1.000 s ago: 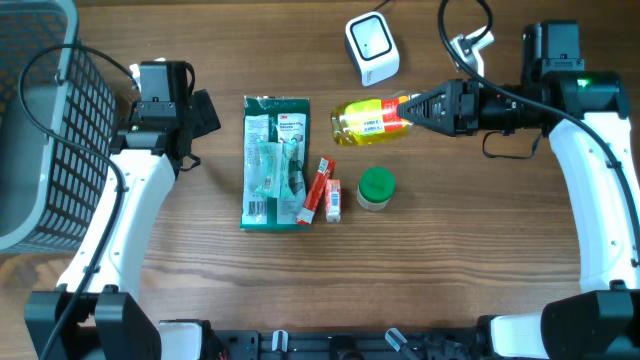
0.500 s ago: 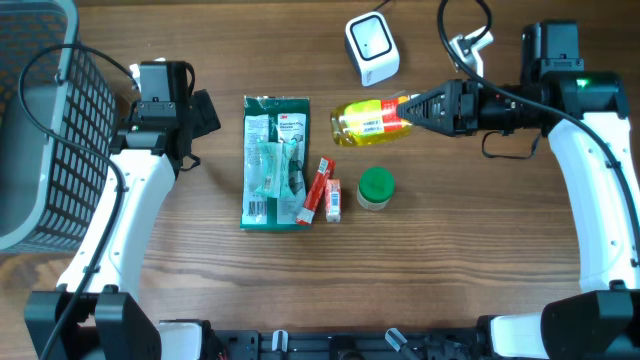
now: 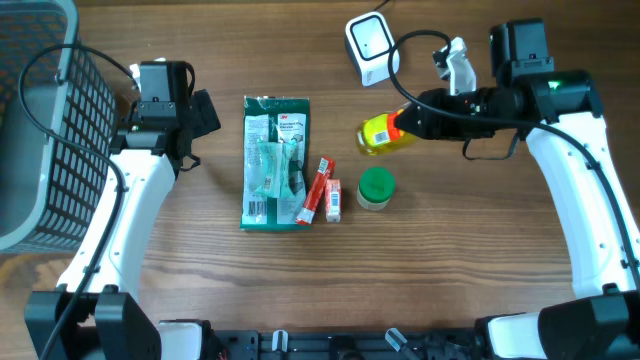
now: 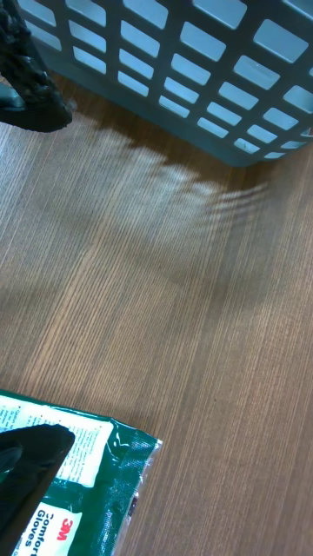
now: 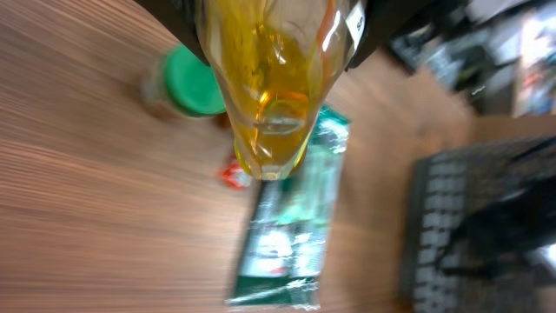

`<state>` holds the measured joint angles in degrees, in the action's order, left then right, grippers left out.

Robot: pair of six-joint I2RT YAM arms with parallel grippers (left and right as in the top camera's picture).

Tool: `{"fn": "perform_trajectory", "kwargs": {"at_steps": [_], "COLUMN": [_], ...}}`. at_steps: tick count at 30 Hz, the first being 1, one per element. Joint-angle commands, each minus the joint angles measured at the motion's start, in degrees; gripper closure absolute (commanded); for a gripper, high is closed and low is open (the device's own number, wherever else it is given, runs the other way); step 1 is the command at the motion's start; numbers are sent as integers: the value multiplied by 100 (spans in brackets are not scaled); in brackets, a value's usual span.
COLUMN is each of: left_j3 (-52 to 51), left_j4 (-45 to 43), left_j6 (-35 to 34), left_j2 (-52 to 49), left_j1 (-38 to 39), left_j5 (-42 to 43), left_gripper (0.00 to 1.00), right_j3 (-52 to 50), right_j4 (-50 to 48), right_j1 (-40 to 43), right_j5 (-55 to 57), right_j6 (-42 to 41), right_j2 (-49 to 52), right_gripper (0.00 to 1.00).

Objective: Scan the item barcode
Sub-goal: 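Hold the yellow oil bottle under the white scanner with right gripper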

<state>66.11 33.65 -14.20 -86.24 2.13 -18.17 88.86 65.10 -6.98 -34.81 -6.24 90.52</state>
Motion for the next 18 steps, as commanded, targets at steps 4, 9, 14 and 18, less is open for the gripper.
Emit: {"fn": "perform_trajectory", "kwargs": {"at_steps": [4, 9, 14, 18], "left_j3": [61, 61, 61, 61], "left_j4": [-2, -2, -2, -2], "left_j6": [50, 50, 50, 50], "left_j2": [4, 4, 4, 4], "left_j1": [-28, -28, -28, -28], "left_j5": [-52, -52, -52, -52], "left_gripper": [0, 0, 0, 0], "right_j3": [2159, 2813, 2804, 2804], "right_j4": [697, 651, 116, -404], "right_j1": [-68, -345, -765, -1139], "right_j5": [1620, 2511, 3825, 4717], "right_j6": [-267, 415, 654, 1185], "right_j2": [273, 584, 988, 1471], "right_gripper": [79, 78, 78, 77]}}
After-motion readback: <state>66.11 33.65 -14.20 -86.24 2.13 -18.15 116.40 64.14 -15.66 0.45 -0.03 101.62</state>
